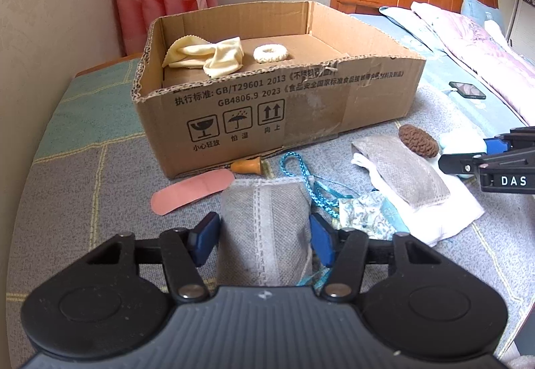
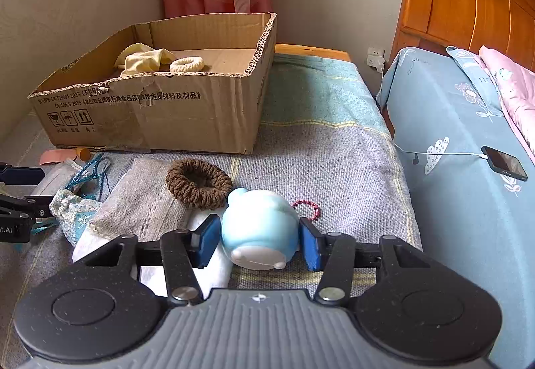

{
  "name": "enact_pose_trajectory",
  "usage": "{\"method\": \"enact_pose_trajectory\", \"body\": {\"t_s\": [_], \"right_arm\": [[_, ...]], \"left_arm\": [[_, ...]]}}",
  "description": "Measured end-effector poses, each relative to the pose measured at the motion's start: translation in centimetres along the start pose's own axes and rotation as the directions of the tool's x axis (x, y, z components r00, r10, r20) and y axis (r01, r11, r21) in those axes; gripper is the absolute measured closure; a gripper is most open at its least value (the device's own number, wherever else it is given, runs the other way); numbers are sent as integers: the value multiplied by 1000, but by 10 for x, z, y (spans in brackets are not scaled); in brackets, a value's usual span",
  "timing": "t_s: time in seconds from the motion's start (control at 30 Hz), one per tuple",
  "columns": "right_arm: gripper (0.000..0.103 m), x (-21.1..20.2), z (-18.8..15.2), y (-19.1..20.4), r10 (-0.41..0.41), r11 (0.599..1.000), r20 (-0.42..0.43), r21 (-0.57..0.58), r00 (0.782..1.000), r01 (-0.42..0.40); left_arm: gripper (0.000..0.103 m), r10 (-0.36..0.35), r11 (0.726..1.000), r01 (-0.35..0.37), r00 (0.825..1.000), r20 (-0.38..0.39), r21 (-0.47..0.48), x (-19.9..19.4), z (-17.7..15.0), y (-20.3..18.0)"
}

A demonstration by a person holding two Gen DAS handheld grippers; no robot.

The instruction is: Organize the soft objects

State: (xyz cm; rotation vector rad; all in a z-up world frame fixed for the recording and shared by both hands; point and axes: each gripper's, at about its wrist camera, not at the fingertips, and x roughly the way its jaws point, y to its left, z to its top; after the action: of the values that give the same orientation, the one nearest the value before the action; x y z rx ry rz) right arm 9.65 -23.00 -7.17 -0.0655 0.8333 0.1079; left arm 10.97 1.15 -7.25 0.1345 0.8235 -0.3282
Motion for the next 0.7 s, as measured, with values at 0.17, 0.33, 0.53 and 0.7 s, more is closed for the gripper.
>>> {"method": "enact_pose_trajectory", "body": {"t_s": [0.17,0.33,0.53,0.7], "right_arm": [[52,-6,-3,1,-7,1000,0,-6,1000,7],[52,-17,-6,1,-4,1000,5,-20,1000,4],[52,-27,-13,4,-1,999,-4,-54,1000,1],[52,-29,-16,7,-2,998,-9,-60,1000,1]], "left_arm": [[62,0,1000,0,1000,2,1,-6,-2,0],[63,-2,1000,2,1000,-7,8,-18,-8,0],[46,30,999,-30,1000,-7,-16,-16,-12,3],[50,10,1000,-10,1000,-9,-4,-10,-10,1]]}}
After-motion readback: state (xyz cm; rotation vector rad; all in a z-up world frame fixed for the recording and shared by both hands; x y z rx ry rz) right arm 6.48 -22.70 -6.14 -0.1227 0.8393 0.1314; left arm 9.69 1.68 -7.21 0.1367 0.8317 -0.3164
